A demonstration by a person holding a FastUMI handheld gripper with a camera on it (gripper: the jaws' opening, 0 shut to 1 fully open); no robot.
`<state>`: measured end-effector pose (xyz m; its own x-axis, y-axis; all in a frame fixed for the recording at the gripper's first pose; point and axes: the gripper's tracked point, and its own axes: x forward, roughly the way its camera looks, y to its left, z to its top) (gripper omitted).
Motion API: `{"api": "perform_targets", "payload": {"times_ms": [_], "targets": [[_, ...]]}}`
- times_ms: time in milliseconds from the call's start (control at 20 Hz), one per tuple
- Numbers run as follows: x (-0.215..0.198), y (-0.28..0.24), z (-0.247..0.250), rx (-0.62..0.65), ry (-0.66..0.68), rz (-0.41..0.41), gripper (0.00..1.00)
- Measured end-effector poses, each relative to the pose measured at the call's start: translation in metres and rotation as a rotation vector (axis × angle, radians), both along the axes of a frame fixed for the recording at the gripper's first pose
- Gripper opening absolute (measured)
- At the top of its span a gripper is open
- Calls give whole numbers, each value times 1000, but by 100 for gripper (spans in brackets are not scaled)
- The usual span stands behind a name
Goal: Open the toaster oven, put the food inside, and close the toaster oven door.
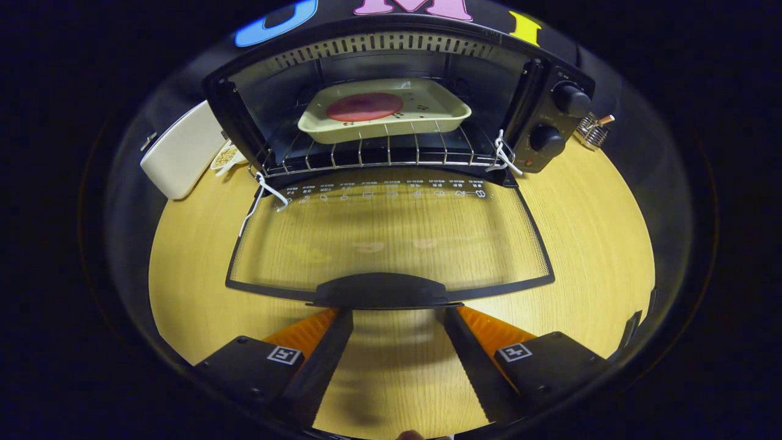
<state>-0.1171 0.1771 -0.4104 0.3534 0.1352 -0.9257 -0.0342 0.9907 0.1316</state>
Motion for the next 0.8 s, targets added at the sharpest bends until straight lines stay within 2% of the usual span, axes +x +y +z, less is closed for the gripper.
{"api": "perform_targets", "payload": {"times_ms": [100, 450, 800], "targets": [[1, 0, 6, 13, -22, -23, 100], [1, -3, 28, 30, -91, -20, 100], [10, -11, 68, 47, -237, -13, 100]]}}
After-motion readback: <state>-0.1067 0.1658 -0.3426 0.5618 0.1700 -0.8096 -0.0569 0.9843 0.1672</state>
